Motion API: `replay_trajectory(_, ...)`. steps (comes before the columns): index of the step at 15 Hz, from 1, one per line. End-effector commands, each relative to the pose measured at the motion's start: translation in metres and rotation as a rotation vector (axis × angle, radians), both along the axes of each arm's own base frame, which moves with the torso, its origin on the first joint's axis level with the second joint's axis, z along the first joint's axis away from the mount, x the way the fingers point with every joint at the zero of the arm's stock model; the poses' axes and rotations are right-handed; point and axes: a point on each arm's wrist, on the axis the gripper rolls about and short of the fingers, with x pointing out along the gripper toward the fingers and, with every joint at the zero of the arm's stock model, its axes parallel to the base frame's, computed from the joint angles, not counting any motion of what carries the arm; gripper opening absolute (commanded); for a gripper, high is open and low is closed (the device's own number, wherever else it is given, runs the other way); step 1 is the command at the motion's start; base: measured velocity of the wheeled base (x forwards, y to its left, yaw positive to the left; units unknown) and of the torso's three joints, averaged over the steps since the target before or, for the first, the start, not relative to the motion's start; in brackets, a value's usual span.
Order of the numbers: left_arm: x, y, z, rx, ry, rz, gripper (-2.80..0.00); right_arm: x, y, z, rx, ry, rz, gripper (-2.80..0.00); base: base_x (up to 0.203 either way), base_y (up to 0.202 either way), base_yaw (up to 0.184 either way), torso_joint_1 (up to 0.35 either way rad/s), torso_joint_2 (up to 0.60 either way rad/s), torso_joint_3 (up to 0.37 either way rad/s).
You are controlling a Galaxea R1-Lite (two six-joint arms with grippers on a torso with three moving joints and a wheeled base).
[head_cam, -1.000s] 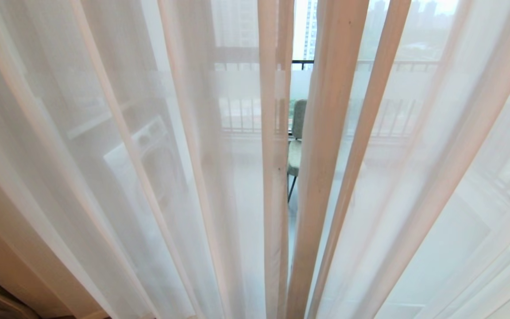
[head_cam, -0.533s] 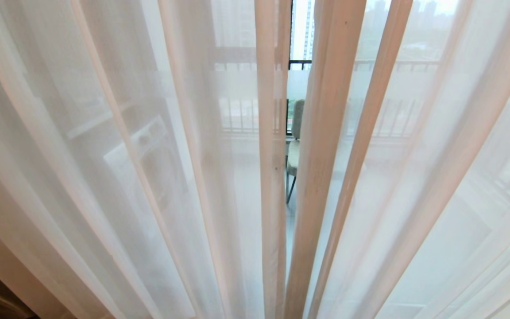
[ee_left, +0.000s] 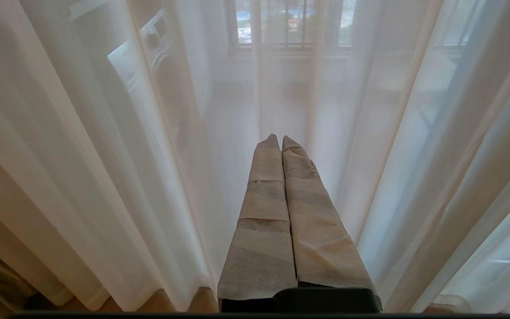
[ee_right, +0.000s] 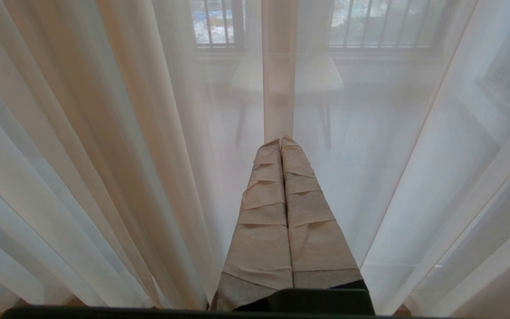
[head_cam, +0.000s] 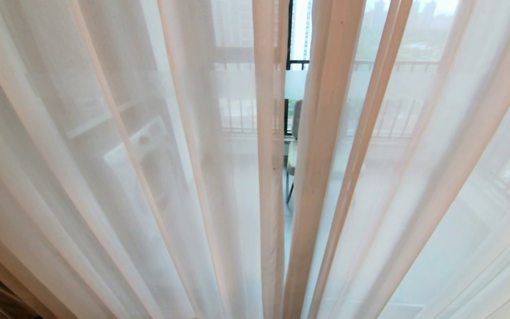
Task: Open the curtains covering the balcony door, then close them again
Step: Pull the outer curtains open on both sides
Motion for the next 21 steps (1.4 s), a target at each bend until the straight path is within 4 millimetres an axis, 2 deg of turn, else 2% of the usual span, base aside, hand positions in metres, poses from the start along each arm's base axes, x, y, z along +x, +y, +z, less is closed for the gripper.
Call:
replay_trajectory(1,-0.0002,0.0000,-0.0001,0.000,-0.003,0.000,-2.80,0.0000,0.0000,0.0001,0.000,-0.001,0.000,-2.80,0.000,0.000,0.000,0.000,0.00,0.000)
replay_trajectory(21,-0.0002,0.0000,-0.0001,-0.006,-0.003,0.000,-2.80,0.0000,0.0000,0.0001,0.000,-0.001,0.000,-2.80,0.000,0.000,0.000,0.000,0.00,0.000)
